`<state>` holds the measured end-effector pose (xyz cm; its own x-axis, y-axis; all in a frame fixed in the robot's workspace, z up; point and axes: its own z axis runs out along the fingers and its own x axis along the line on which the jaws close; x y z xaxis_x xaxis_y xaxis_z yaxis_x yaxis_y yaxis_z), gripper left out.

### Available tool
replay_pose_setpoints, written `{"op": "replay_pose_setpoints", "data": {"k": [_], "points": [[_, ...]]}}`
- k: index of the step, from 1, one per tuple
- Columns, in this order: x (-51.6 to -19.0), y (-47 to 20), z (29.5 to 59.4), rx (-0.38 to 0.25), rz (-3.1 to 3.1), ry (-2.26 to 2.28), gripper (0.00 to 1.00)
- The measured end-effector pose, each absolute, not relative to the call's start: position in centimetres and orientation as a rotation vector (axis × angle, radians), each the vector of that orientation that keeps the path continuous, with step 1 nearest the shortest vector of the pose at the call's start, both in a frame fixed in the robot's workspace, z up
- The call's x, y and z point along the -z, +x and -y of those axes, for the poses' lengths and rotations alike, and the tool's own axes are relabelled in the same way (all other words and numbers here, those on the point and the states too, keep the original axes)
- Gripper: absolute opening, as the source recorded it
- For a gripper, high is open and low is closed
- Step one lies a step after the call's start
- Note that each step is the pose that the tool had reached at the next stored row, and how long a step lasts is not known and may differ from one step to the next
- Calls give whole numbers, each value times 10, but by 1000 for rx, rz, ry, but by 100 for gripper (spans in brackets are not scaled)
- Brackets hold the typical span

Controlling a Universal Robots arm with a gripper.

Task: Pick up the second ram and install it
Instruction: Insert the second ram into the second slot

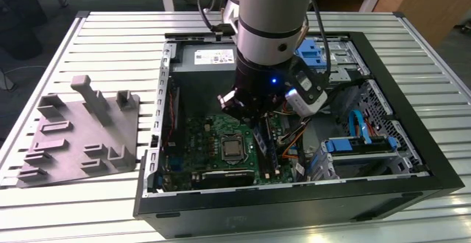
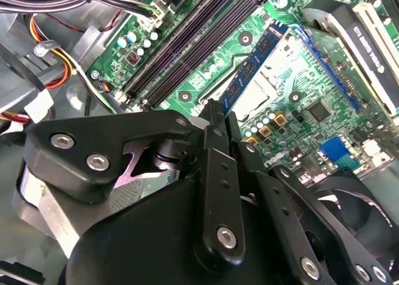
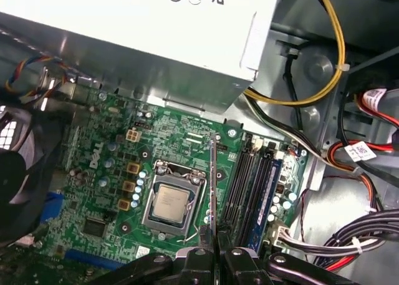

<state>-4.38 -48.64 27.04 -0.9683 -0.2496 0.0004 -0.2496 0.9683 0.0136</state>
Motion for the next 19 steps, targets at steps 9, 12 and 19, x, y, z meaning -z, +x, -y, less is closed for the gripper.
{"op": "replay_pose_setpoints", "data": {"k": [9, 12, 19], "points": [[-270, -44, 486, 36, 3125, 318, 14], [-270, -44, 486, 37, 3127, 296, 14], [-270, -44, 486, 37, 3132, 240, 14]]}}
